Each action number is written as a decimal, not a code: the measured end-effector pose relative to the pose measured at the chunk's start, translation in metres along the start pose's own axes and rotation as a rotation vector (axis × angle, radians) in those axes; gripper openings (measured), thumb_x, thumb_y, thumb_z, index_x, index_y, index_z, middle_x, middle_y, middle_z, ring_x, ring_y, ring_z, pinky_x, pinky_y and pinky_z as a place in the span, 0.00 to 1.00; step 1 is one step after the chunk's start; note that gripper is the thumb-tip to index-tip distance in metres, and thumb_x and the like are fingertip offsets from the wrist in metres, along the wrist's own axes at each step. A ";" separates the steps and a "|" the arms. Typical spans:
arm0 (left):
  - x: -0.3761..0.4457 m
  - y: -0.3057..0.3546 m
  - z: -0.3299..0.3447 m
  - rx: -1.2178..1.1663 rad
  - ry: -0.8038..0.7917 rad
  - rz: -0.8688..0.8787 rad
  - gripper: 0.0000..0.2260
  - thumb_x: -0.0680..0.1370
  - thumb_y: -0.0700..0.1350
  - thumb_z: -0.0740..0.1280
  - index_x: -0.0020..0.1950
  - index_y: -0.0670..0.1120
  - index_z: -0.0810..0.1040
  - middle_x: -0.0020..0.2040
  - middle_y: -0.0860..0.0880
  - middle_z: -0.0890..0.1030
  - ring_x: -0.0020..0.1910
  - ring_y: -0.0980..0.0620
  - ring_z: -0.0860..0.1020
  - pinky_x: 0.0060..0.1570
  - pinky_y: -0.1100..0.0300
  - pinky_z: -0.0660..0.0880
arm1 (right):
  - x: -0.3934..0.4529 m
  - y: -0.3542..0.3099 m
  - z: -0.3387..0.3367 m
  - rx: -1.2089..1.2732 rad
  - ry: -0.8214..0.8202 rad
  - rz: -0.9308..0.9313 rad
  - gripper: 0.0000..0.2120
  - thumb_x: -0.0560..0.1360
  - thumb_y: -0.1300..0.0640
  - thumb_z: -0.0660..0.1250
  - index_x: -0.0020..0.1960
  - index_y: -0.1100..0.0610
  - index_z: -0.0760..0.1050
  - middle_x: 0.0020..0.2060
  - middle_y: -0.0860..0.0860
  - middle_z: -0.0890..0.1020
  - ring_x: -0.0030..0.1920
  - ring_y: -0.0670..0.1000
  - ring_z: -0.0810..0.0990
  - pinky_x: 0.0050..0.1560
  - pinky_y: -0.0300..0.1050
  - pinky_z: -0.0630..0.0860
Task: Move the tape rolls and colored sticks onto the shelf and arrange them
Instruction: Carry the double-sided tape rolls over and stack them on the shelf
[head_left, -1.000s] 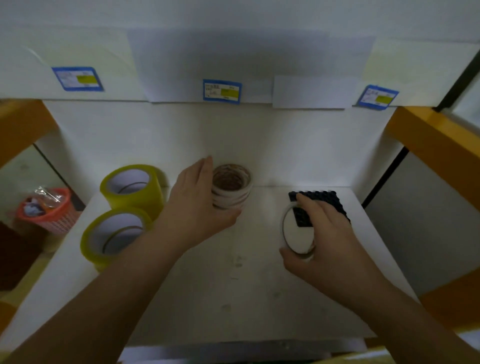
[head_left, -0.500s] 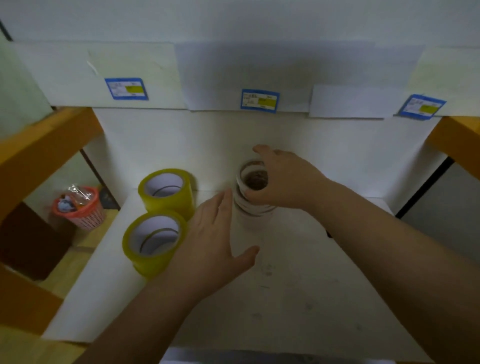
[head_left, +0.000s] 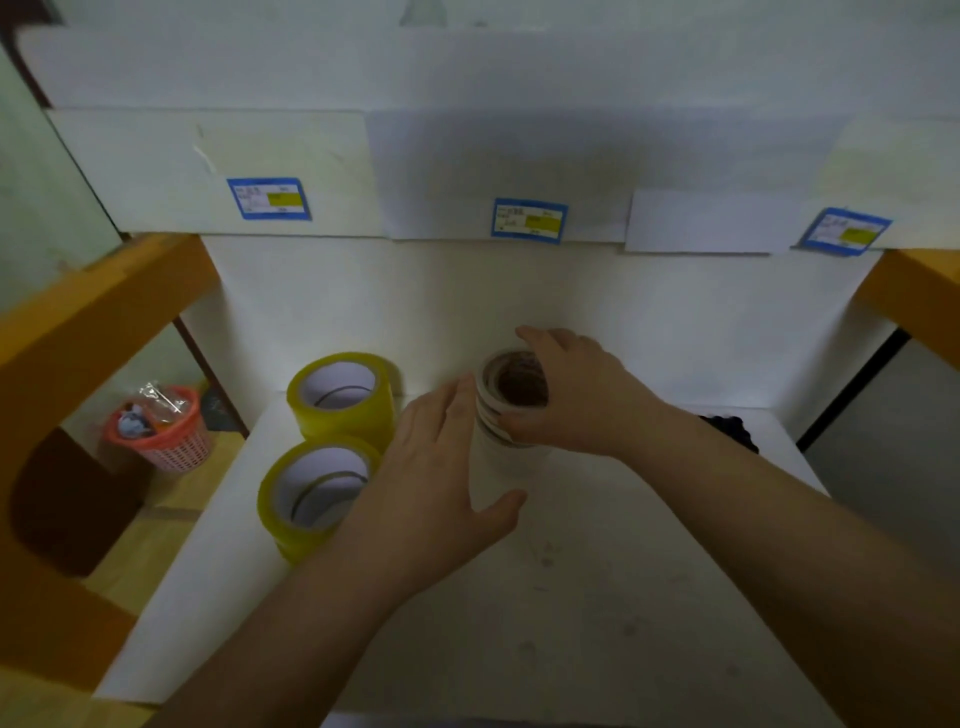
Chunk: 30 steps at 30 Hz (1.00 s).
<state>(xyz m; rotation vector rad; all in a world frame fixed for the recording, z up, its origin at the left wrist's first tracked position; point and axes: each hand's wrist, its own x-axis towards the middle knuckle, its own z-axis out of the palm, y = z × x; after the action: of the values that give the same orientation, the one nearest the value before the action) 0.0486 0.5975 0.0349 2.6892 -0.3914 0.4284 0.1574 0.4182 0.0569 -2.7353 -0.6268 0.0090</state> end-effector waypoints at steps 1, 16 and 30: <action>0.001 -0.002 0.000 0.004 -0.004 -0.001 0.47 0.70 0.69 0.58 0.80 0.50 0.41 0.79 0.52 0.50 0.75 0.56 0.46 0.62 0.75 0.34 | -0.004 0.001 -0.001 0.028 0.020 0.009 0.51 0.65 0.29 0.69 0.80 0.46 0.51 0.76 0.51 0.62 0.74 0.56 0.62 0.74 0.54 0.62; 0.034 0.000 0.008 0.112 -0.023 0.102 0.40 0.70 0.63 0.59 0.78 0.44 0.61 0.74 0.44 0.67 0.72 0.41 0.65 0.71 0.46 0.64 | -0.128 0.045 0.011 -0.011 0.429 0.268 0.34 0.72 0.45 0.72 0.74 0.52 0.65 0.71 0.52 0.68 0.71 0.54 0.66 0.71 0.51 0.66; -0.024 0.125 0.043 0.071 -0.069 0.197 0.36 0.74 0.55 0.69 0.78 0.44 0.61 0.74 0.43 0.67 0.73 0.43 0.61 0.71 0.53 0.56 | -0.292 0.069 -0.017 -0.064 0.433 0.308 0.32 0.75 0.46 0.69 0.75 0.53 0.64 0.69 0.54 0.68 0.68 0.56 0.66 0.65 0.50 0.68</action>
<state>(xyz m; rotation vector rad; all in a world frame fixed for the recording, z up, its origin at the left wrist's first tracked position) -0.0043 0.4743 0.0296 2.7503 -0.6769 0.4125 -0.0763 0.2305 0.0306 -2.7344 -0.0858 -0.5208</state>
